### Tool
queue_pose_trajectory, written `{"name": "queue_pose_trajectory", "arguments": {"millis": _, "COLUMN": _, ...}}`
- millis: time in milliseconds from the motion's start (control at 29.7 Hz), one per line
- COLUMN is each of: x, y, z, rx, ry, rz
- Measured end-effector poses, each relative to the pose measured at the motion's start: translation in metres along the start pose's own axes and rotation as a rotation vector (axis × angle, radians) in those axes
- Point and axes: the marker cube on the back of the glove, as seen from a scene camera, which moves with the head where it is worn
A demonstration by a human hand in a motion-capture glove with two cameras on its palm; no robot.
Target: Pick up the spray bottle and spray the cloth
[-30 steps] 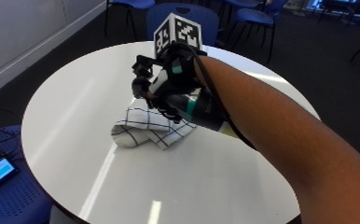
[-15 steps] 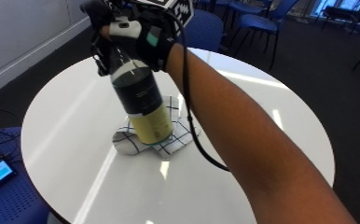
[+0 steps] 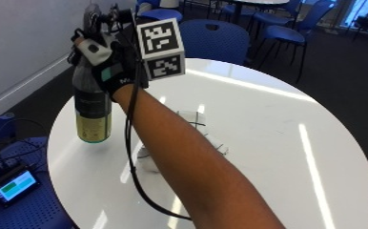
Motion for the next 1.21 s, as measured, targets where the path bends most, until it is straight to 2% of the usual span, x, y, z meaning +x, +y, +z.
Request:
{"name": "queue_pose_trajectory", "arguments": {"millis": 303, "x": 0.041, "y": 0.009, "z": 0.015, "rx": 0.034, "ry": 0.097, "rz": 0.050}}
{"name": "queue_pose_trajectory", "arguments": {"millis": 773, "x": 0.022, "y": -0.004, "z": 0.002, "rx": 0.037, "ry": 0.171, "rz": 0.003}}
{"name": "queue_pose_trajectory", "arguments": {"millis": 1210, "x": -0.004, "y": -0.013, "z": -0.010, "rx": 0.102, "ry": 0.220, "rz": -0.046}}
